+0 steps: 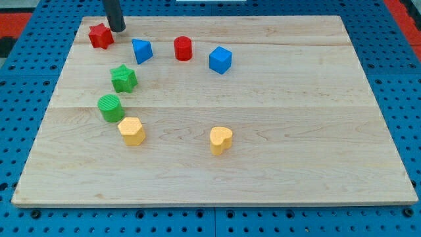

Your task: Move the blue cube towards the bottom right of the board

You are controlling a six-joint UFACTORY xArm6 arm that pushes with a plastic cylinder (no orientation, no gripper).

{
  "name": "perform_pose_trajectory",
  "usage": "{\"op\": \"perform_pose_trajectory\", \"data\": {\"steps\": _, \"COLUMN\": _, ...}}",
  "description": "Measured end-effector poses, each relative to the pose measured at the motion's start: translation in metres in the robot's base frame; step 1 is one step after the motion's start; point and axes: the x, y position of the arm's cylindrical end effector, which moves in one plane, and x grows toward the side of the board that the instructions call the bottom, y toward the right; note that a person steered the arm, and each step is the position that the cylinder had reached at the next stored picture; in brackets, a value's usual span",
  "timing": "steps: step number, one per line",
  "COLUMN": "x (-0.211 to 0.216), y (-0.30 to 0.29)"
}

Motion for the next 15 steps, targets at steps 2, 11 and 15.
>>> {"op": "perform_pose_trajectory", "data": {"steps": 2, "x": 0.004, "y": -0.025}}
{"op": "perform_pose_trajectory", "data": {"steps": 11, "x": 0.102, "y": 0.143}}
{"op": "perform_pose_trajectory", "data": {"steps": 15, "x": 0.079, "y": 0.313}}
